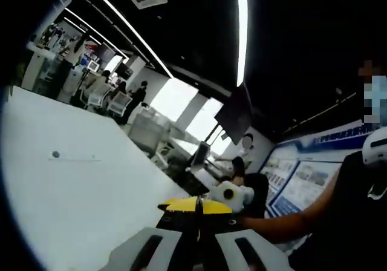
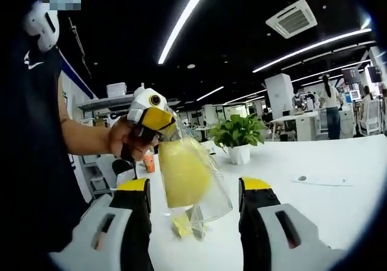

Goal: Compare the silicone blocks by pressing each to a similar depth, holding the contact briefly, and releasing to observe deformation and rebound differences across the visible hardness samples.

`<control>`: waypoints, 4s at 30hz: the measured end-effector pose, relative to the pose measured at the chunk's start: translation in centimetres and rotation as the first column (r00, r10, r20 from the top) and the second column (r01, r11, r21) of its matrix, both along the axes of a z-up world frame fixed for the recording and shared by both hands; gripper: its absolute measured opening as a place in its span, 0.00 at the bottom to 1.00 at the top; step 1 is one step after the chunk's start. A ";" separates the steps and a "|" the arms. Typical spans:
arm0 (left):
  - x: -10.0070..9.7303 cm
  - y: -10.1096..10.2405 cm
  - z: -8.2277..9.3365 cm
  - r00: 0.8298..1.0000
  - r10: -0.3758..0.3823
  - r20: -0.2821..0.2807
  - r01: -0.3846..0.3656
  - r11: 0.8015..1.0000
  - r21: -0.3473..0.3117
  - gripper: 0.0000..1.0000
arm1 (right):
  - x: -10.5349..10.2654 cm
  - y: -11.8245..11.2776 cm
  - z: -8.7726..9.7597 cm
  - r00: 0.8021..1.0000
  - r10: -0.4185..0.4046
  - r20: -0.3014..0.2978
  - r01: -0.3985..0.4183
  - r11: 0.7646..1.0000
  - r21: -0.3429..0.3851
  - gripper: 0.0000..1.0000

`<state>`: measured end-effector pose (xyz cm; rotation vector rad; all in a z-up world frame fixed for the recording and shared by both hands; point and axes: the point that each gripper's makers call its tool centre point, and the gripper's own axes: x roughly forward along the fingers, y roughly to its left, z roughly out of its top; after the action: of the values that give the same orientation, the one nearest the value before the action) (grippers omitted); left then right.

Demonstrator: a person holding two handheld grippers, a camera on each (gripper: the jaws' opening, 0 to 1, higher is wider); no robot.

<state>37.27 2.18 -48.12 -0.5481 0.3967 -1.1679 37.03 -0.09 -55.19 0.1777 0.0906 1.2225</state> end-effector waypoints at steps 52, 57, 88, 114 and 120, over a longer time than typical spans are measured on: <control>-0.6 1.6 0.1 0.999 0.039 -0.006 -0.040 0.999 -0.007 0.00 | -2.2 2.9 1.4 0.972 0.147 -0.184 -0.154 0.988 -0.028 0.07; -0.6 1.5 0.4 0.999 0.044 0.029 -0.043 0.999 -0.005 0.00 | -2.7 2.9 1.8 0.949 0.169 -0.265 -0.177 0.984 -0.005 0.02; -1.3 2.3 -0.1 0.970 0.025 0.240 -0.053 0.992 0.112 0.00 | -3.8 3.5 1.6 0.947 0.184 -0.265 -0.215 0.972 -0.093 0.00; -0.4 2.9 -1.6 0.978 0.052 0.204 -0.089 0.980 0.177 0.00 | -3.2 4.0 0.3 0.936 0.159 -0.313 -0.205 0.972 -0.117 0.00; 0.0 2.8 -2.0 0.975 0.073 0.211 -0.117 0.972 0.204 0.00 | -2.9 3.9 0.0 0.935 0.156 -0.320 -0.202 0.972 -0.117 0.00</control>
<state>37.27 4.98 -50.15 -0.2532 0.3129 -1.0607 34.14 3.79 -55.21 0.2335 0.4795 1.3573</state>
